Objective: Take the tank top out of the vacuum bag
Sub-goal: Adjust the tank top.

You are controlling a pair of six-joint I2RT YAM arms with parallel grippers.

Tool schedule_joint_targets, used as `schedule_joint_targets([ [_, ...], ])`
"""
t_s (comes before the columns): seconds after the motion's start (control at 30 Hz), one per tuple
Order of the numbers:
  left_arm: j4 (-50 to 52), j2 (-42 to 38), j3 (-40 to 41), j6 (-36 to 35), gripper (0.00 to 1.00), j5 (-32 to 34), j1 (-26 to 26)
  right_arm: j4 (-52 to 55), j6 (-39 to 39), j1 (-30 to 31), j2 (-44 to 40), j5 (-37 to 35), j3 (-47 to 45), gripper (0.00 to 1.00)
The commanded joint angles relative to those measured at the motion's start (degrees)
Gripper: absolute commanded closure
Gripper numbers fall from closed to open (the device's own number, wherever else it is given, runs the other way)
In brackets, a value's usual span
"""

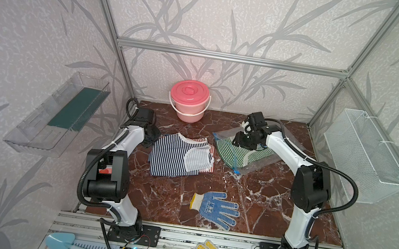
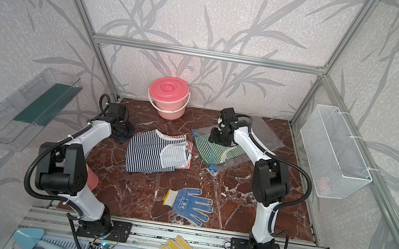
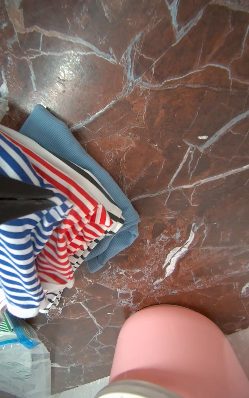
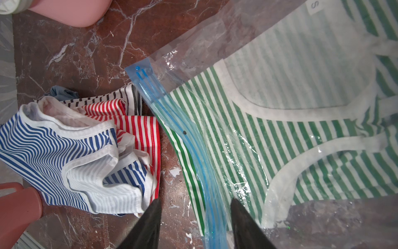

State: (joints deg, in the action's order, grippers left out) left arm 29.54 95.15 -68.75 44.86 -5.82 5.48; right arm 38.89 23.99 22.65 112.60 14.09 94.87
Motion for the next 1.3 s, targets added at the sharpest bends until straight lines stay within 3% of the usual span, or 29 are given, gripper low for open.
schedule_joint_targets([
  [0.0, 1.5, -1.0, -3.4, -1.0, 1.00, 1.4, -0.4, 0.6, 0.1, 0.2, 1.1, 0.2, 0.4, 0.48],
  [0.3, 3.9, 2.2, -10.9, -1.5, 1.00, 0.8, -0.7, 1.1, -0.3, 0.2, 1.0, -0.3, 0.2, 0.48],
  [0.67, 6.3, 12.7, -17.5, -2.2, 0.99, 2.4, -0.7, 0.7, -0.4, 0.5, -0.5, -3.0, -1.5, 0.48],
  [0.7, 6.5, 13.1, -18.0, -2.5, 0.93, 2.4, -0.7, 0.3, -0.7, 0.7, -0.9, -3.1, -2.0, 0.48],
  [0.77, 7.1, 13.5, -19.0, -3.4, 0.69, 2.5, -0.7, 0.0, -1.2, 1.4, -1.6, -3.2, -2.5, 0.47],
  [0.93, 7.7, 11.1, -20.9, -8.0, 0.47, 10.7, -3.1, 0.2, -2.3, 3.4, -2.1, -4.3, -2.6, 0.43],
  [1.1, 12.5, 9.8, -25.9, -11.7, 0.39, 19.3, -8.8, -0.6, -3.4, 5.7, -2.8, -4.6, -3.5, 0.36],
  [1.27, 8.5, 4.4, -21.2, -9.2, 0.36, 16.0, -11.6, -0.5, -3.3, 7.0, -2.5, -6.0, -4.3, 0.36],
])
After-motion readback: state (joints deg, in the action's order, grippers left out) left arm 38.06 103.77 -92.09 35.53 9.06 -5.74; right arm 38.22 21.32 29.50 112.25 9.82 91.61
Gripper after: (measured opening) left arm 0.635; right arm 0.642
